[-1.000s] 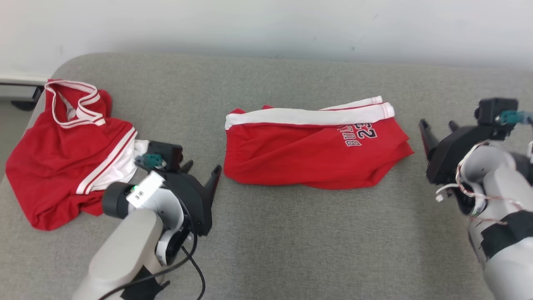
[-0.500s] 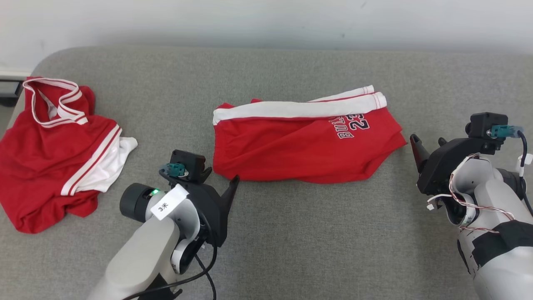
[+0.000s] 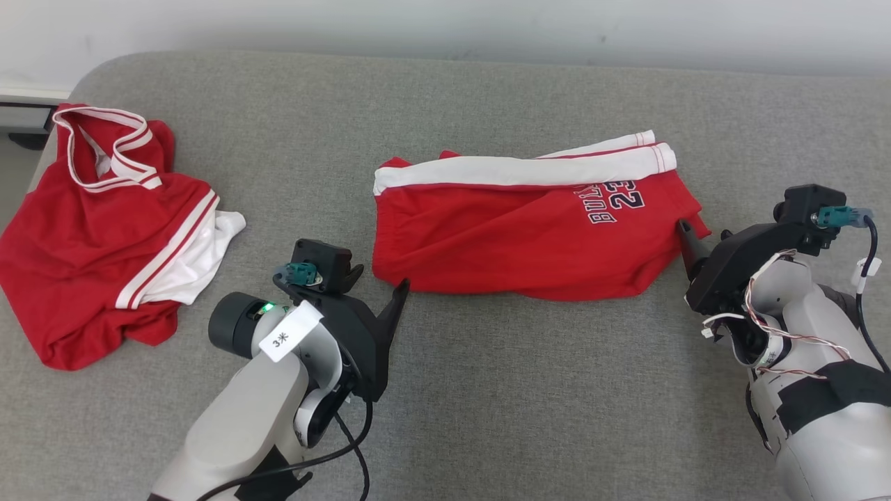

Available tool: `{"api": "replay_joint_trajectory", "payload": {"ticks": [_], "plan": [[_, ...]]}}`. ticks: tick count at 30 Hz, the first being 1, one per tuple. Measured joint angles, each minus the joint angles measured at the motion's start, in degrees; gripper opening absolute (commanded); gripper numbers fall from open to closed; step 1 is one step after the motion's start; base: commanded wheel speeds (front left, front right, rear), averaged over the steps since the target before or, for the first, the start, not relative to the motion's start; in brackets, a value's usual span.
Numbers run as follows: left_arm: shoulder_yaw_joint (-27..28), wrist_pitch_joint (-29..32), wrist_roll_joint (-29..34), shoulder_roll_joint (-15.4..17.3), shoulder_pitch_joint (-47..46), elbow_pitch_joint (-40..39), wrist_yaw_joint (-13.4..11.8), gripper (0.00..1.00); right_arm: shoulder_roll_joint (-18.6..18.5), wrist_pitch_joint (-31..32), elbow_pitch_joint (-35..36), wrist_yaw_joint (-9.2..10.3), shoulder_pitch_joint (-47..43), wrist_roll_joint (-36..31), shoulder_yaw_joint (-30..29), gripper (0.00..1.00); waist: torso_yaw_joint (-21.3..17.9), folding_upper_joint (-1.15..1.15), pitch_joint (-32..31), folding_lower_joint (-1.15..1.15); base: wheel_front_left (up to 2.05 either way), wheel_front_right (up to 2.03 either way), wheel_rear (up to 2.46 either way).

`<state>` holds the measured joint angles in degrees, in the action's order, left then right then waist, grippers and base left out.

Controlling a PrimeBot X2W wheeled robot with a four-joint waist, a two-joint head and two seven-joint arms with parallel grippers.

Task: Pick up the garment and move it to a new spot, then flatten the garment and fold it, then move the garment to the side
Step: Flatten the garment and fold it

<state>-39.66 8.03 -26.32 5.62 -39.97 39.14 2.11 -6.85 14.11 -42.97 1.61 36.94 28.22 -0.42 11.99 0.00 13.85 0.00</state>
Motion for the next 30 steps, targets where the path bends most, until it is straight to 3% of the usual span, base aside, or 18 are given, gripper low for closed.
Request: {"api": "replay_joint_trajectory", "payload": {"ticks": [12, 14, 15, 17, 18, 20, 30], "plan": [[-1.8, -0.6, 0.5, -1.3, -2.3, 1.0, 1.5, 1.00, 0.9, 1.6, -3.4, 1.51, 2.9, 1.4, -0.3, 1.00, 1.6, 0.00, 1.4, 0.00, 0.00, 0.00, 0.00], [-1.8, -0.6, 0.5, -1.5, -2.7, 1.2, 1.5, 1.00, 0.9, 2.2, -4.0, 1.97, 3.9, 1.0, 0.1, 0.68, 1.8, 0.00, 1.5, 0.00, 0.00, 0.00, 0.00], [-1.8, -0.6, 0.5, -1.6, -2.7, 1.3, 2.0, 1.00, 0.9, 2.5, -4.4, 1.98, 4.5, 0.8, 0.3, 0.45, 1.8, 0.00, 1.6, 0.00, 0.00, 0.00, 0.00], [-1.9, -0.8, 0.5, -1.8, -2.7, 1.9, 2.0, 1.00, 0.9, 2.6, -5.0, 2.00, 4.8, 0.8, 0.4, 0.37, 1.9, 0.00, 1.7, 0.00, 0.00, 0.00, 0.00], [-1.9, -0.9, 0.5, -1.8, -2.7, 2.1, 2.0, 1.00, 0.9, 2.6, -5.2, 2.01, 4.8, 0.7, 0.5, 0.20, 2.0, 0.00, 1.7, 0.00, 0.00, 0.00, 0.00], [-1.9, -1.0, 0.5, -1.9, -2.8, 2.3, 2.0, 1.00, 0.8, 2.9, -5.3, 2.15, 4.8, 0.5, 0.5, 0.00, 2.0, 0.00, 1.8, 0.00, 0.00, 0.00, 0.00], [-2.2, -1.6, -0.4, -2.2, -3.2, 3.8, 3.2, 1.00, 0.4, 3.6, -6.7, 2.18, 5.9, -0.2, 1.4, 0.00, 1.8, 0.00, 2.0, 0.00, 0.00, 0.00, 0.00]]}}
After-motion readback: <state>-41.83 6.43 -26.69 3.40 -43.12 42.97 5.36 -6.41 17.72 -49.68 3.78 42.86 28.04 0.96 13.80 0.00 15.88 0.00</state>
